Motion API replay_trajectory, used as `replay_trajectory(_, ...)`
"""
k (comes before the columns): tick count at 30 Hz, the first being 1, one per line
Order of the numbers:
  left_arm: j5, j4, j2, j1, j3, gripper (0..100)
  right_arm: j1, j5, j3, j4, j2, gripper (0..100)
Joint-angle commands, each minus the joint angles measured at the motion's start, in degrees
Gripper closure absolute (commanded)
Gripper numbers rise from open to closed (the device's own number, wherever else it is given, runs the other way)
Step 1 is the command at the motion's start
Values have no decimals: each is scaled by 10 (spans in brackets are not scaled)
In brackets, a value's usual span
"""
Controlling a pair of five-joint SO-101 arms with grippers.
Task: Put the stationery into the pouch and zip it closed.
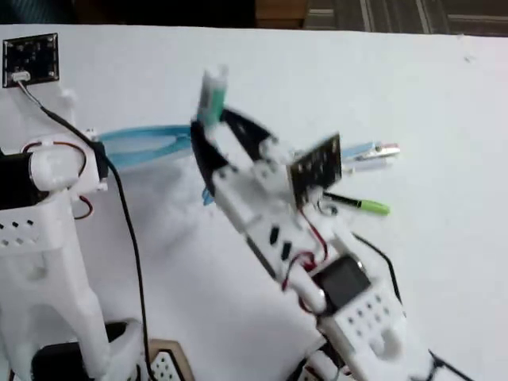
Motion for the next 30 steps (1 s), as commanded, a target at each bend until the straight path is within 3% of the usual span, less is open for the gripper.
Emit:
replay_trajectory(1,-2,-9,-18,-6,-7,978,-22,7,-102,-45,102,982)
replay_trajectory(9,-2,-11,-18,-6,-7,978,-110,8,-113,-46,175,982)
replay_trajectory(16,-2,-11,-17,-6,-7,978,-105,9,-11,-47,121,982)
replay_trajectory(21,-2,-11,-15,-6,-7,978,-80,10,69,-153,122,982)
replay_trajectory(30,-2,-11,-15,-3,-7,978,-55,11,52,-191,151,982)
